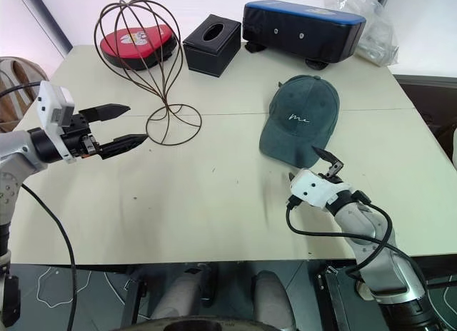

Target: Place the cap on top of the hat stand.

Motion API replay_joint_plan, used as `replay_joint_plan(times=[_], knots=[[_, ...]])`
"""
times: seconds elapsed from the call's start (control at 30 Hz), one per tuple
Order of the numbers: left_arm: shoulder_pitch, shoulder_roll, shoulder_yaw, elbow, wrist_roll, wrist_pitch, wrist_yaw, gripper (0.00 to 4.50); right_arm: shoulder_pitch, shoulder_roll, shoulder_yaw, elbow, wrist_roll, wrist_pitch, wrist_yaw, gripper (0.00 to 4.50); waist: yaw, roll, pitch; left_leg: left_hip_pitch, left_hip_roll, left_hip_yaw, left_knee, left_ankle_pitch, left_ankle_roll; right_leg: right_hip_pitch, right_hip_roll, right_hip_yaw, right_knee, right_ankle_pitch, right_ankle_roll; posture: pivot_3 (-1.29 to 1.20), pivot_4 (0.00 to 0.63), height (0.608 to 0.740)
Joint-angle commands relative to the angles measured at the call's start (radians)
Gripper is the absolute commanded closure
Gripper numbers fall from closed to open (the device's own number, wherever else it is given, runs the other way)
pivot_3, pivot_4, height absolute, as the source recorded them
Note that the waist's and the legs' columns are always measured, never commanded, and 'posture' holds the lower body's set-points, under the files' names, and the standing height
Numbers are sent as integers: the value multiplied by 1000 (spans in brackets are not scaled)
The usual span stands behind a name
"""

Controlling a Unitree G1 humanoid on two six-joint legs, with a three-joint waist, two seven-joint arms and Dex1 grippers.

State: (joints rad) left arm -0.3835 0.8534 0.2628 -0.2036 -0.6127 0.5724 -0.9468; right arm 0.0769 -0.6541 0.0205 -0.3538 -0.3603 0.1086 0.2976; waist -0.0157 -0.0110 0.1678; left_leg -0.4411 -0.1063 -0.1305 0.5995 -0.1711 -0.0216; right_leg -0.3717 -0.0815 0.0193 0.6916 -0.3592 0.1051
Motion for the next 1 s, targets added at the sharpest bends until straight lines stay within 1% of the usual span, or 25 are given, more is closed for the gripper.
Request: replay_joint_plan(times=[0.03, 0.2, 0.33, 0.57, 0.63, 0.73, 1.0], knots=[[10, 20, 49, -36, -5, -8, 15, 23, -13, 25, 4, 38, -41, -44, -51, 9, 0, 0, 0, 0, 0, 0, 0, 0, 0, 0, 0, 0, 0, 0, 0, 0, 150, 740], [26, 24, 59, -52, -10, -5, 25, 23, -12, 60, 22, 88, -71, -72, -82, 9, 0, 0, 0, 0, 0, 0, 0, 0, 0, 0, 0, 0, 0, 0, 0, 0, 150, 740], [40, 27, 71, -70, -13, 0, 35, 23, -25, 88, 24, 148, -110, -81, -141, 9, -1, -1, -1, 1, 0, 0, 0, 0, 0, 0, 0, 0, 1, 0, 0, 0, 150, 740], [71, 39, 98, -107, -20, 15, 55, 23, -65, 134, 46, 258, -157, -93, -226, 9, -2, -3, -2, 9, 0, 0, -2, 0, 1, 8, 0, 1, 1, 0, 0, 0, 150, 740], [77, 42, 106, -115, -22, 20, 59, 23, -77, 139, 53, 282, -164, -99, -240, 9, -1, -3, -2, 15, 0, 0, -3, -2, 4, 10, 0, 1, -1, 0, 0, 0, 150, 740], [86, 45, 119, -132, -27, 30, 70, 23, -104, 142, 64, 333, -189, -93, -270, 9, -1, -4, -3, 19, 0, 0, -4, -3, 5, 15, 0, 1, -2, 0, -1, 0, 150, 740], [103, 48, 140, -157, -32, 41, 91, 23, -160, 122, 77, 387, -272, -51, -320, 9, 3, -6, -4, 21, 0, 0, -4, -3, 5, 16, 0, 1, -2, 0, 0, 0, 150, 740]])
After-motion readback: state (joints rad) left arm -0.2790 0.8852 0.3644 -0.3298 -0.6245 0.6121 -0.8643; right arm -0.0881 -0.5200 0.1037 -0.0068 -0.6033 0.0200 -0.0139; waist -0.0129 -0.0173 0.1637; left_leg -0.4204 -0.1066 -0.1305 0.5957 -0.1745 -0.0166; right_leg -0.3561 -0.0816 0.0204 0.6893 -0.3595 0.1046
